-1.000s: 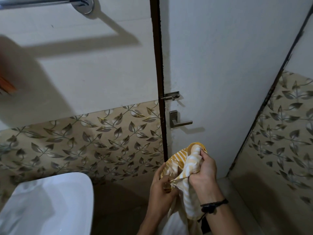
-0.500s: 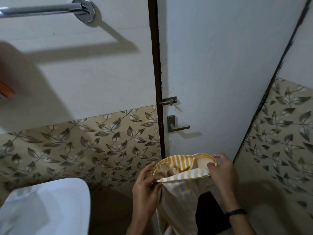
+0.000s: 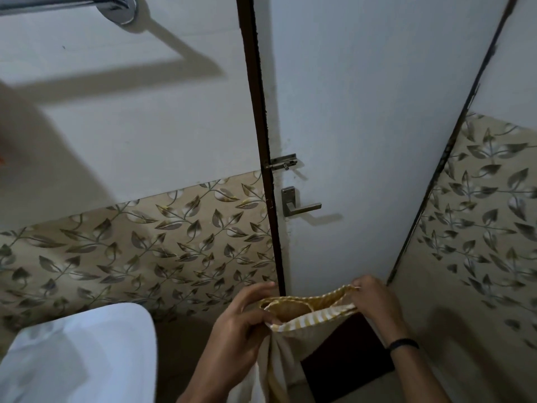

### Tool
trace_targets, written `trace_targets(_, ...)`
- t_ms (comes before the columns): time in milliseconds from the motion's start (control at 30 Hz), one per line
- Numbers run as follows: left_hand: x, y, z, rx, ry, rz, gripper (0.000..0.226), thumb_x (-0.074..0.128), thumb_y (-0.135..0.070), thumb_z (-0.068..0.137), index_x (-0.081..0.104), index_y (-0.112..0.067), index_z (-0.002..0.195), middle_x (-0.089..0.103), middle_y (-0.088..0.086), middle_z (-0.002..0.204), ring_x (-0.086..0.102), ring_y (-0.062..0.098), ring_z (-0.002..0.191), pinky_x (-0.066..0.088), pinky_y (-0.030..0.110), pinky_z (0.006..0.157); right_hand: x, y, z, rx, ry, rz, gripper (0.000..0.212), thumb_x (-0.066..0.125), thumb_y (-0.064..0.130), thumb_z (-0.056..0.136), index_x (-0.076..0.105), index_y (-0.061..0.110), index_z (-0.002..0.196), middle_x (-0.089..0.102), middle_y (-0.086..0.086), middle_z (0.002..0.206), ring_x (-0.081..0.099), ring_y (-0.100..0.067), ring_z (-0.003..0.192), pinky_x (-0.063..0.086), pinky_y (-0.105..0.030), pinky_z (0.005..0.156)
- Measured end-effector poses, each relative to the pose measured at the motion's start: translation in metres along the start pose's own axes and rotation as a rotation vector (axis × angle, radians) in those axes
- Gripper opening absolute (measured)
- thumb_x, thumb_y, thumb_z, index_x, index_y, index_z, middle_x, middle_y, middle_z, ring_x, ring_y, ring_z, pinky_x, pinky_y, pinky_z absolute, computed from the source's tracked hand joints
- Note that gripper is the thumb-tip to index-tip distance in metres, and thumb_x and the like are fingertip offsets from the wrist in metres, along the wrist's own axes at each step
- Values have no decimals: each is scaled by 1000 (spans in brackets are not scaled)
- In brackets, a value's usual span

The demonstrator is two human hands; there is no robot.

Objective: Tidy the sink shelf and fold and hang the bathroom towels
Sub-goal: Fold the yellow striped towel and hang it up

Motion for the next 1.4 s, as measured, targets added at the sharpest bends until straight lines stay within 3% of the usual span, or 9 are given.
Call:
trace_targets(100,-7,28,-6,-86,39,139,28,80,-7,82,76,-35,90,38,-36,145,47,-14,128,41,3,96,-22,6,-8,19,-111,134,11,52,24,69,55,14,66,65,-11,75,64,-37,81,48,-37,64)
trace_targets(200,-9,60,-17,-211,100,278,25,73,-13,89,76,-29,109,34,-24,149,44,-5,132,35,0,96,-48,22,-19,3,-180,228,10,56,12,73,65,14,69,66,-4,68,62,-33,71,53,-38,66)
trace_targets(300,4,76,-27,-301,172,340,34,69,-20,92,68,-38,122,38,-16,147,46,4,135,43,17,106,-67,42,-32,-60,-247,236,15,57,7,78,67,15,71,66,4,69,60,-23,68,47,-30,59)
trace_targets(367,14,83,-30,-331,186,255,41,66,-16,93,65,-47,120,48,-12,138,56,13,126,51,27,100,-80,52,-42,-94,-294,231,19,57,4,79,68,17,70,66,7,71,59,-20,68,44,-29,58)
trace_targets(467,27,81,-29,-297,237,352,35,61,-18,96,60,-34,127,51,-13,127,57,6,112,43,14,85,-98,62,-54,-120,-354,243,21,56,2,80,67,16,69,67,6,71,58,-17,67,47,-32,61)
trace_targets(667,54,79,-18,-267,333,230,31,69,-27,90,63,-29,120,58,-11,116,60,10,108,46,22,85,-119,68,-71,-113,-477,260,19,52,3,83,64,14,73,63,3,77,53,-14,66,38,-29,58)
trace_targets(800,67,69,-17,-168,416,172,45,74,-59,78,67,-22,104,55,-15,99,55,5,94,39,16,74,-128,65,-71,-91,-507,244,22,51,3,82,66,16,75,62,-2,82,51,-18,66,38,-31,59)
trace_targets(1167,74,55,-25,-136,306,306,18,51,-35,102,61,-28,116,55,-6,113,62,16,102,44,26,82,-124,42,-55,-70,-422,224,26,58,0,80,66,22,68,67,1,81,57,-20,70,48,-33,62)
trace_targets(1400,21,49,-17,-176,-32,114,28,56,-29,92,66,-29,118,58,-23,109,58,-6,96,39,0,80,-101,12,-35,-87,-207,-50,21,70,13,81,66,32,77,66,4,92,61,-18,75,43,-28,58)
Point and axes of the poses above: each hand's wrist, its own z-axis towards the middle knuckle, its own x-axis out of the palm, y = z × x, the point moved 4 cm from there along z, towards the middle knuckle
